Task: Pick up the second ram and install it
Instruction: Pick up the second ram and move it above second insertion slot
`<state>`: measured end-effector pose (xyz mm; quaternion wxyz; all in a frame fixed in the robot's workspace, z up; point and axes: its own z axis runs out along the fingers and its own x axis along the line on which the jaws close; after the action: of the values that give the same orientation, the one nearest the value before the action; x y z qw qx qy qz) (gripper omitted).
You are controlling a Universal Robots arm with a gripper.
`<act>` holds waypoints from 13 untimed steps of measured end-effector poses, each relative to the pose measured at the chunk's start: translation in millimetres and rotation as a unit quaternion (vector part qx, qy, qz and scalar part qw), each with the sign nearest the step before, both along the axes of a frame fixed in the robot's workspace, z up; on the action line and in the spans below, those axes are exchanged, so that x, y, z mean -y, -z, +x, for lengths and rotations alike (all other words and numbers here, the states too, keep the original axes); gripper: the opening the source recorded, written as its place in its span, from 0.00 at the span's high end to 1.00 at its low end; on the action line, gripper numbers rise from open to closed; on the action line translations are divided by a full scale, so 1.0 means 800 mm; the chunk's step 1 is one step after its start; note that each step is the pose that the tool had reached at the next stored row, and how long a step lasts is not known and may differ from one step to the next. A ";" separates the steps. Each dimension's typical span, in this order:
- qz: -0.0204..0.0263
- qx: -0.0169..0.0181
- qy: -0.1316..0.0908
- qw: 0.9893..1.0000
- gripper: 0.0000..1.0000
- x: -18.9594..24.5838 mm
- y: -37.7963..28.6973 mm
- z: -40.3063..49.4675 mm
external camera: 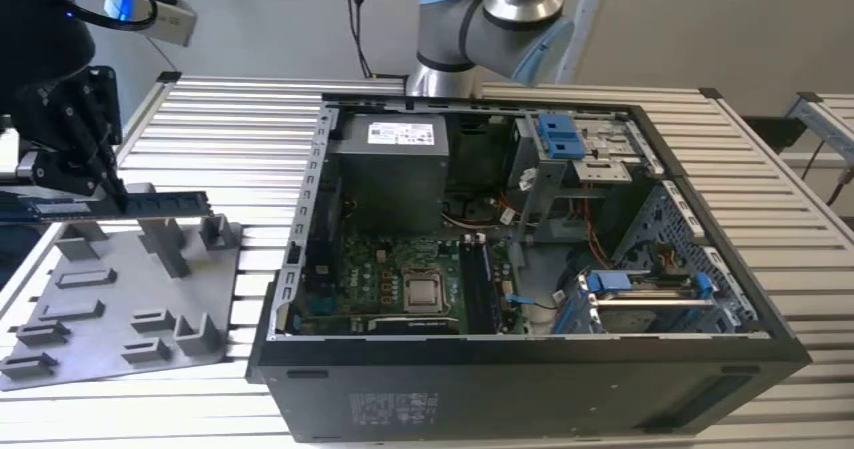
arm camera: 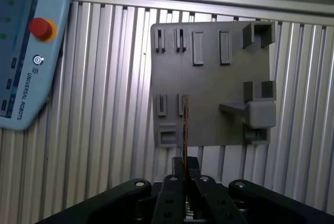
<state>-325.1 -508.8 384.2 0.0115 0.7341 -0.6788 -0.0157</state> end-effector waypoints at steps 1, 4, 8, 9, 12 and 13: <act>0.000 0.000 0.000 1.000 0.86 0.0000 -0.0002 0.002; 0.000 0.000 0.000 1.000 0.86 0.0000 -0.0006 0.008; 0.000 0.000 0.000 1.000 0.86 0.0000 -0.0011 0.016; 0.000 0.000 0.000 1.000 0.86 0.0000 -0.0012 0.018; 0.000 0.000 0.000 1.000 0.86 0.0000 -0.0017 0.025; 0.000 0.000 0.000 1.000 0.86 0.0000 -0.0018 0.028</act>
<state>-302.9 -508.8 385.6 0.0116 0.7340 -0.6788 -0.0157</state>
